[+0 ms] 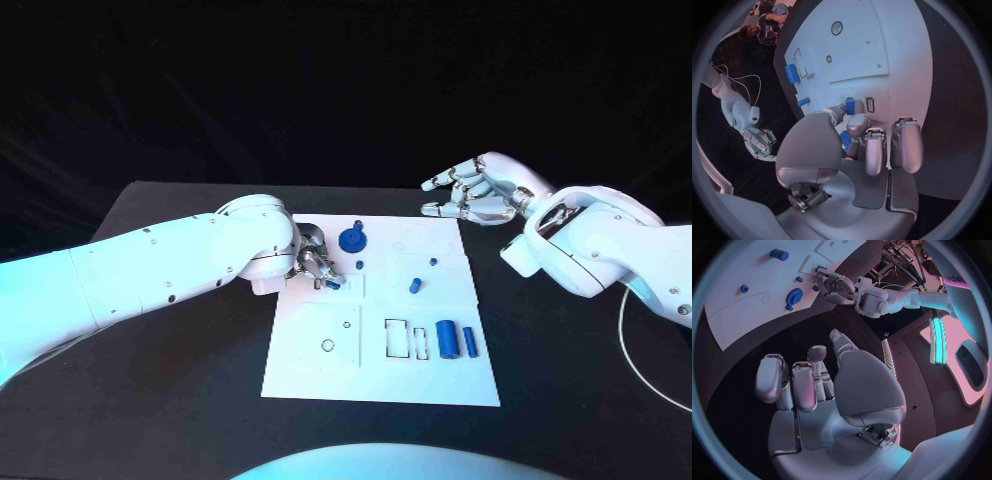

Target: Assemble the parts on the task board

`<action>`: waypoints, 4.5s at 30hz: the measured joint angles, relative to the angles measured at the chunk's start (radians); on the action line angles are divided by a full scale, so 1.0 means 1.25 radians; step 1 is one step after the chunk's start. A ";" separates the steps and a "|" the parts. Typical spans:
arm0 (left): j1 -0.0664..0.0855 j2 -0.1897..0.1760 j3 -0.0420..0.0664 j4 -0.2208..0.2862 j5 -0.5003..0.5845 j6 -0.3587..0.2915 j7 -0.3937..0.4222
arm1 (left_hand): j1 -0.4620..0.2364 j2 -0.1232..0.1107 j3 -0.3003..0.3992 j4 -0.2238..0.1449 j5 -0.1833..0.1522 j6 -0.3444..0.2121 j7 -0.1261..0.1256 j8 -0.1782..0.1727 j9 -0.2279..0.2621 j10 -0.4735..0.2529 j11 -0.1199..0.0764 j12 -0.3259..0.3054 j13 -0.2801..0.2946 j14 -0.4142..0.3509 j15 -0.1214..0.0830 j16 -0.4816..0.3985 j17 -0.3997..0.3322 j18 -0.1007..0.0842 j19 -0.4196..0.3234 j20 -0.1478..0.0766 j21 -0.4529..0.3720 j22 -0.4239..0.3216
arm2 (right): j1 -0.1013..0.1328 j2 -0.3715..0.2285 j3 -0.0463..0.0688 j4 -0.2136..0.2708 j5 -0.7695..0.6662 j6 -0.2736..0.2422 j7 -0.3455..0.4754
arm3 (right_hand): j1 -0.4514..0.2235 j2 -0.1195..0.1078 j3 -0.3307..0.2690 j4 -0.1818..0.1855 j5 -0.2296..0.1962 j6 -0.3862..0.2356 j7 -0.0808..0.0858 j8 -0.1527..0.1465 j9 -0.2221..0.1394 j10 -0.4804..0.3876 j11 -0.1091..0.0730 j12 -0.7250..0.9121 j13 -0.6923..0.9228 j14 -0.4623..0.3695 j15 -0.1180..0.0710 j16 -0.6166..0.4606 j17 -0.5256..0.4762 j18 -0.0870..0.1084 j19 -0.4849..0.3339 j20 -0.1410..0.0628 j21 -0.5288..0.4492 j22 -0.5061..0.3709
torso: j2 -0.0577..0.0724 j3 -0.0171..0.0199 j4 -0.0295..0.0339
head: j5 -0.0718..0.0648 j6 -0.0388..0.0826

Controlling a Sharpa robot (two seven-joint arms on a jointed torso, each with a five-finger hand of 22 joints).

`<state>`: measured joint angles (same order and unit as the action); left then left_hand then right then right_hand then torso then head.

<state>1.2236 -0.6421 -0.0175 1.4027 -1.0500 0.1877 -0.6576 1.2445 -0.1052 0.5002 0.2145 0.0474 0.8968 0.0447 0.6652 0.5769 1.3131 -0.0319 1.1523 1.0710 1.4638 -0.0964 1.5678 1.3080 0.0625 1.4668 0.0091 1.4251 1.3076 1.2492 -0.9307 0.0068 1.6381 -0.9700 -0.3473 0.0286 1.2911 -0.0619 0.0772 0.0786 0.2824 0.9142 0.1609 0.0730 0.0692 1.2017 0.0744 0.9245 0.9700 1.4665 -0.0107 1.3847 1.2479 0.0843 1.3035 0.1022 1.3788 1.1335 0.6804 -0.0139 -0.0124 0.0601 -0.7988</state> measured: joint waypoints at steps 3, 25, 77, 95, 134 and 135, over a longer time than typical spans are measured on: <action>0.000 0.000 0.000 0.000 -0.001 0.002 0.000 | 0.000 0.000 0.000 0.000 -0.001 0.000 0.000 0.000 0.000 0.000 0.000 0.000 0.000 0.000 0.000 0.000 0.000 0.000 0.000 0.000 0.000 0.000 | 0.000 0.000 0.000 0.000 0.000 0.000 0.000 | 0.000 0.000 0.000 0.000 0.000 0.002 -0.002 0.000 0.000 0.000 0.000 0.000 0.000 0.000 0.000 0.000 0.000 0.000 0.000 0.000 0.000 0.000 | 0.000 0.0000 0.0000 | 0.000 0.000; 0.001 0.021 -0.001 -0.017 -0.025 0.015 -0.004 | -0.121 -0.019 0.055 -0.087 0.033 0.031 -0.014 0.022 0.013 0.027 -0.016 0.017 0.023 0.000 -0.006 0.000 0.000 0.000 0.000 0.000 0.000 0.000 | 0.000 -0.001 0.000 0.003 0.002 0.003 0.000 | -0.004 0.004 -0.001 0.005 0.000 0.002 -0.002 0.000 0.000 -0.003 -0.003 0.000 -0.006 0.000 0.000 -0.006 -0.010 0.000 -0.006 0.000 -0.005 -0.009 | 0.000 0.0008 -0.0005 | 0.003 0.000; 0.042 -0.022 0.054 0.027 -0.048 0.025 -0.008 | -0.229 -0.013 -0.246 0.014 0.033 0.073 -0.028 0.020 0.006 0.035 -0.021 -0.007 -0.004 0.000 -0.011 0.000 -0.001 -0.012 -0.003 -0.009 0.002 0.000 | 0.000 0.002 0.000 -0.005 0.014 0.006 0.001 | -0.034 0.017 -0.056 0.061 -0.003 0.002 -0.003 0.000 0.000 -0.014 -0.002 -0.014 -0.032 0.000 0.000 -0.040 -0.048 0.000 -0.023 0.000 -0.031 -0.047 | 0.000 -0.0004 -0.0004 | -0.002 0.004; 0.099 0.102 0.040 -0.250 -0.046 0.079 -0.006 | -0.152 0.022 -0.351 0.048 0.033 0.002 0.008 -0.065 -0.050 -0.033 0.007 -0.099 -0.112 0.002 0.010 0.000 0.000 -0.012 0.000 0.006 -0.019 0.000 | 0.000 0.013 -0.001 -0.013 0.015 0.011 0.002 | -0.034 0.017 -0.062 0.066 0.007 0.002 -0.003 0.000 0.000 -0.014 -0.002 -0.014 -0.033 0.000 0.000 -0.043 -0.050 0.000 -0.023 0.000 -0.031 -0.050 | 0.001 -0.0008 -0.0008 | 0.004 0.013; 0.084 0.158 0.013 -0.370 -0.026 0.210 0.010 | -0.104 0.071 -0.389 0.049 0.033 0.049 -0.006 -0.059 -0.058 -0.017 0.002 -0.076 -0.092 0.002 0.010 0.000 0.000 -0.012 0.000 0.006 -0.010 0.000 | 0.000 0.018 -0.002 -0.019 0.015 0.019 0.002 | -0.024 0.026 -0.068 0.068 0.031 0.002 -0.003 0.000 0.000 -0.017 -0.006 -0.013 -0.036 0.000 0.000 -0.046 -0.049 0.000 -0.023 0.000 -0.034 -0.051 | 0.004 -0.0024 -0.0045 | 0.016 0.006; 0.084 0.158 0.013 -0.369 -0.026 0.213 0.010 | -0.103 0.071 -0.390 0.048 0.033 0.049 -0.006 -0.059 -0.058 -0.014 0.000 -0.076 -0.092 0.002 0.010 0.000 0.000 -0.012 0.000 0.006 -0.010 0.000 | -0.001 0.018 -0.002 -0.019 0.015 0.019 0.002 | -0.024 0.026 -0.068 0.068 0.031 0.002 -0.003 0.000 0.000 -0.017 -0.006 -0.013 -0.036 0.000 0.000 -0.046 -0.049 0.000 -0.023 0.000 -0.034 -0.051 | 0.004 -0.0024 -0.0044 | 0.016 0.006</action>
<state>1.3288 -0.4443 -0.0017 0.9410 -1.0821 0.4542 -0.6456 1.1158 -0.0160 0.0124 0.2743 0.0889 0.9575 0.0370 0.5915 0.5042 1.2954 -0.0323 1.0571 0.9562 1.4658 -0.0838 1.5678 1.3076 0.0473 1.4668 0.0163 1.4124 1.3075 1.2485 -0.9076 0.0049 1.6138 -0.9508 -0.3231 0.0306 1.2608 -0.0291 -0.0083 0.1641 0.3214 0.9170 0.1577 0.0730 0.0687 1.1802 0.0674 0.9077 0.9250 1.4665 -0.0107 1.3266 1.1863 0.0843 1.2748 0.1022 1.3361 1.0695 0.6849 -0.0169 -0.0179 0.0800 -0.7911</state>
